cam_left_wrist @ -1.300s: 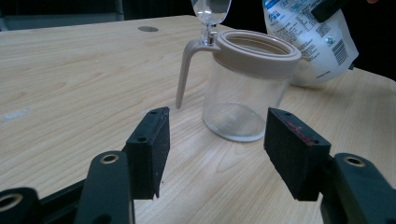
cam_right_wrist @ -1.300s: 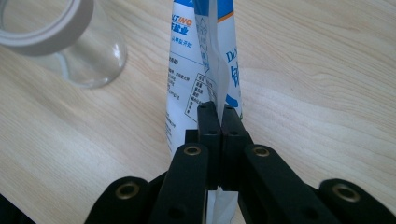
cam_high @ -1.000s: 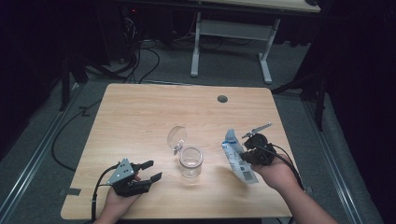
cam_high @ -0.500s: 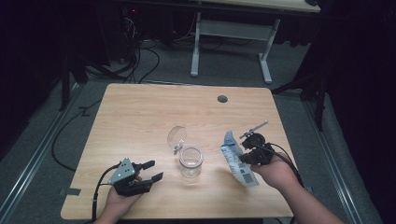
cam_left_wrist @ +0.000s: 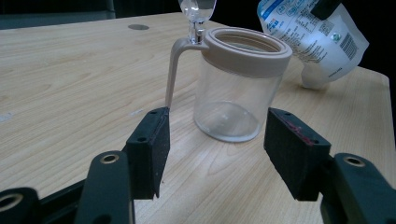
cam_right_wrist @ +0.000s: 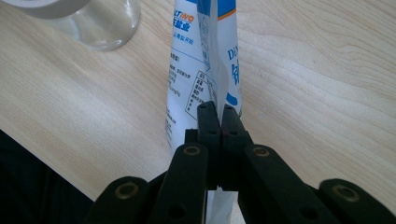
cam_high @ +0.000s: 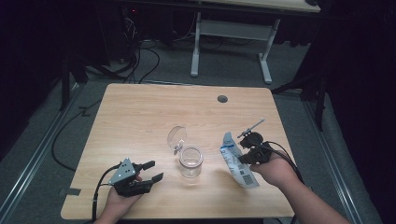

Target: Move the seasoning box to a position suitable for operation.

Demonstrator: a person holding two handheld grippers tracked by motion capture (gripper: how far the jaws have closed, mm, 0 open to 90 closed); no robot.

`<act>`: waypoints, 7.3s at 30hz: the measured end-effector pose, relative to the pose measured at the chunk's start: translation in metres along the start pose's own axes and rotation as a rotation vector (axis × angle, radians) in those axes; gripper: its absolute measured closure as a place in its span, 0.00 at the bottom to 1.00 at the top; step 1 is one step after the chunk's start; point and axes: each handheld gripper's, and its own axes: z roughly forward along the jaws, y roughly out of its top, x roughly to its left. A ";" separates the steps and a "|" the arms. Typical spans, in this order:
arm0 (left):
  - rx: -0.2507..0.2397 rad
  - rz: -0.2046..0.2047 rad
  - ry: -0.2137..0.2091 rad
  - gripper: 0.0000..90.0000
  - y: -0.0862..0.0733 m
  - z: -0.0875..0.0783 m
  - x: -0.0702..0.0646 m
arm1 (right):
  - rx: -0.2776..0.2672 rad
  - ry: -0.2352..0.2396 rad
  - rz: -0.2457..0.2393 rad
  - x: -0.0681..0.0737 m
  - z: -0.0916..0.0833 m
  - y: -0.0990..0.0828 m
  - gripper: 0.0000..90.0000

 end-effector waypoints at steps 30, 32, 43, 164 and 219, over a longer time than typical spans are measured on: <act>0.071 0.080 -0.035 0.46 -0.036 0.020 -0.037 | 0.019 -0.019 0.017 0.016 -0.022 0.000 1.00; 0.099 0.102 -0.042 0.46 -0.042 0.026 -0.047 | 0.019 -0.014 0.020 0.018 -0.023 0.000 1.00; 0.154 0.067 -0.093 0.45 -0.057 0.046 -0.070 | 0.009 0.008 0.007 0.028 -0.025 0.003 1.00; 0.116 0.076 -0.085 0.64 -0.074 0.100 -0.126 | -0.016 0.050 -0.184 0.088 -0.030 0.059 1.00; 0.096 0.110 -0.120 0.64 -0.071 0.093 -0.131 | -0.013 0.023 -0.234 0.098 -0.032 0.066 1.00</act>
